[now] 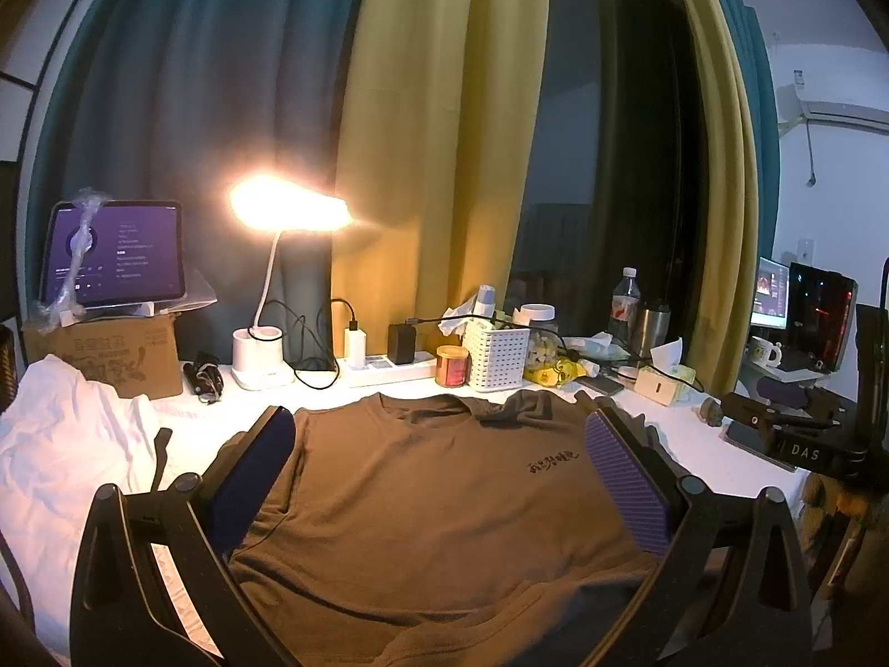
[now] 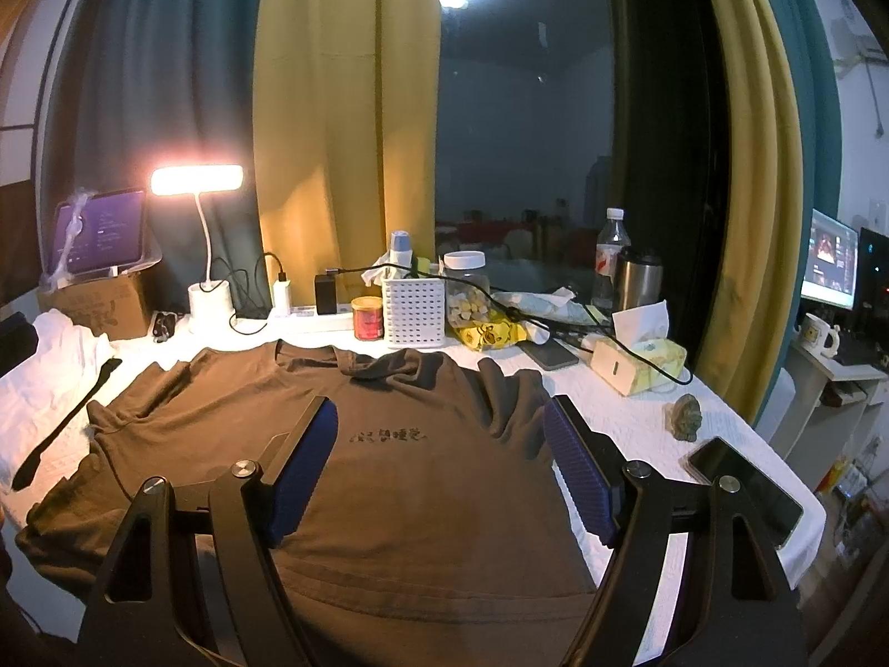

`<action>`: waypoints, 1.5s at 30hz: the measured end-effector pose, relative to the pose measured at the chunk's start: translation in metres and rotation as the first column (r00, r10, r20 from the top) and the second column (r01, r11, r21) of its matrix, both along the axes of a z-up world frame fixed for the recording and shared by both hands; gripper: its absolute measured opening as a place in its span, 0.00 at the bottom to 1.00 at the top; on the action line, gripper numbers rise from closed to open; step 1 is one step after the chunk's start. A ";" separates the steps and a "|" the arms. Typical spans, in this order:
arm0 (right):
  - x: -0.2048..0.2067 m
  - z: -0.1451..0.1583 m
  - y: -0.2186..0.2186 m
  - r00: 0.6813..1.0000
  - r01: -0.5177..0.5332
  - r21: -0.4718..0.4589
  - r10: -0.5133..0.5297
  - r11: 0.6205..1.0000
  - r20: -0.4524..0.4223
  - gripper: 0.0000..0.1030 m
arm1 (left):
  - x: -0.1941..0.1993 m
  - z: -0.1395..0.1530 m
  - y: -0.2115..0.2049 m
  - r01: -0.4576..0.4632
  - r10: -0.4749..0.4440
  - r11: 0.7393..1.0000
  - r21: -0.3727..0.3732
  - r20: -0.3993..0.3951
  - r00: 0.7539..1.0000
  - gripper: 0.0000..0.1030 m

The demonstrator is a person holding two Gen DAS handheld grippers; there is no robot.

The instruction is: Fold small clothes

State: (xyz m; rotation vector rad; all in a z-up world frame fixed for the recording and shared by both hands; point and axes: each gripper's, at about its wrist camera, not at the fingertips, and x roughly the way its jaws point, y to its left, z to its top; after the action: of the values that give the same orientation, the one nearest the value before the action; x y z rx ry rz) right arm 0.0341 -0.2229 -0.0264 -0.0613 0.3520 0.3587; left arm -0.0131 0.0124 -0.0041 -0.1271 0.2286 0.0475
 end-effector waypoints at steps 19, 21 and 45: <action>0.071 -0.015 -0.027 0.989 0.033 -0.005 -0.034 0.999 -0.143 0.77 | 0.062 0.003 -0.013 0.023 -0.021 1.000 0.013 -0.117 0.993 0.99; 0.081 -0.017 -0.030 0.986 0.034 -0.004 -0.034 0.999 -0.164 0.77 | 0.072 0.002 -0.015 0.024 -0.022 1.000 0.012 -0.137 0.990 0.99; 0.231 -0.059 0.014 0.948 -0.096 -0.112 0.056 0.989 -0.312 0.77 | 0.183 -0.048 0.019 -0.031 0.014 0.999 -0.042 -0.365 0.931 0.99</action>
State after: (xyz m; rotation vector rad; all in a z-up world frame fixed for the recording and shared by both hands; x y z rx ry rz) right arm 0.2654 -0.2085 -0.0859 -0.1439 0.6839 0.4236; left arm 0.1699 0.0315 -0.0519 -0.1676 0.6014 0.0889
